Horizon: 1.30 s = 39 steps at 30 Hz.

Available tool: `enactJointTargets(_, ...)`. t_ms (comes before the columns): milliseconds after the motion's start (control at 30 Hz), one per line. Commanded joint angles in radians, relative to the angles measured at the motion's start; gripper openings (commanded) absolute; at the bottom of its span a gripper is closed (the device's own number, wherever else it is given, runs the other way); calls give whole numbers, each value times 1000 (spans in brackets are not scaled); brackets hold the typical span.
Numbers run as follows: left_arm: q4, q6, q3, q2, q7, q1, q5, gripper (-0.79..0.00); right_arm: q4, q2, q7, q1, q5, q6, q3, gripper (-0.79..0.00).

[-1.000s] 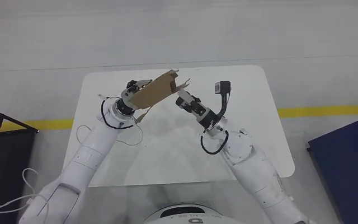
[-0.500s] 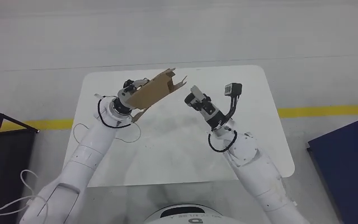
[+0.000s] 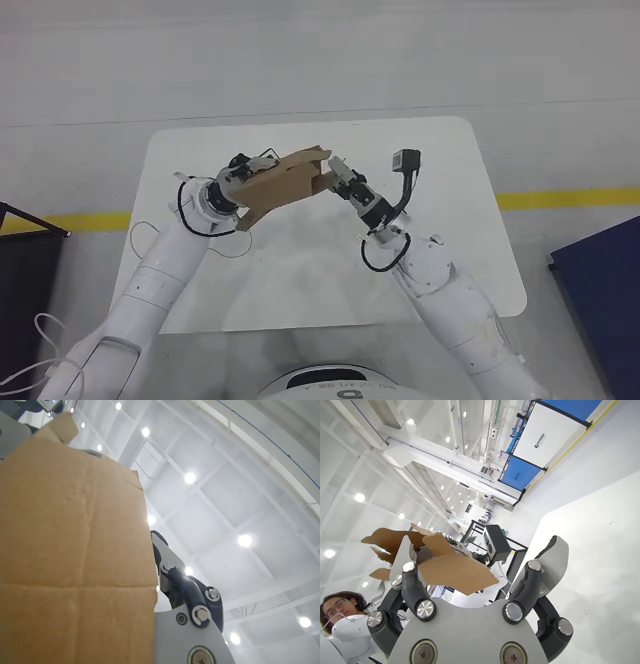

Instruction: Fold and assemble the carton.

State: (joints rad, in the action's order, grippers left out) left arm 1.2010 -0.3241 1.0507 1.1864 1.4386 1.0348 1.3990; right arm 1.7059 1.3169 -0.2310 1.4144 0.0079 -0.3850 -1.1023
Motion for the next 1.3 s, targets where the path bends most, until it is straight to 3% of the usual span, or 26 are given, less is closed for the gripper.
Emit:
enactJointTargets(0, 1, -1, 3, 0, 0, 5, -4, -785, 24, -1, -21, 6, -23, 7, 11, 0)
enactJointTargets(600, -10, 41, 11, 11, 10, 19, -64, -785, 171, -8, -140, 19, -182, 217, 68, 0)
enactJointTargets(800, -15, 36, 45, 14, 15, 40, 11, -785, 175, -7, -95, 10, -180, 203, 56, 0)
enactJointTargets(1000, -22, 33, 62, 13, 7, 44, 27, -785, 180, -15, -17, 70, -156, 169, -20, 0)
enactJointTargets(1267, -7, 10, 61, 16, -6, 59, 65, -785, 182, -16, -15, 75, -153, 167, -24, 0)
